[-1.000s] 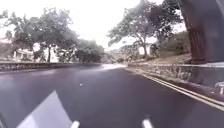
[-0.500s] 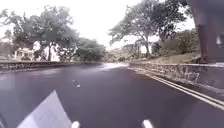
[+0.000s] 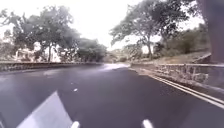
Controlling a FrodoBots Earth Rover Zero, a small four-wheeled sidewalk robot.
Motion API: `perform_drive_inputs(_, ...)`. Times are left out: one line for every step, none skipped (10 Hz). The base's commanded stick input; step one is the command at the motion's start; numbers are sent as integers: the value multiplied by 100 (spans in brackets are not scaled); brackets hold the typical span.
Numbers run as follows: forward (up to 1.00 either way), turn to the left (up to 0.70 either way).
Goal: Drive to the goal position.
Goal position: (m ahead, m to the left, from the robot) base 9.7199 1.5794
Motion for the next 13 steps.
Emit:
perform_drive_inputs(70, 0)
perform_drive_inputs(70, 0)
perform_drive_inputs(70, 0)
perform_drive_inputs(70, -1)
perform_drive_inputs(70, -3)
perform_drive_inputs(70, -31)
perform_drive_inputs(70, -35)
perform_drive_inputs(70, -35)
perform_drive_inputs(70, -35)
perform_drive_inputs(70, -24)
perform_drive_inputs(70, -13)
perform_drive_inputs(70, -2)
perform_drive_inputs(70, 0)
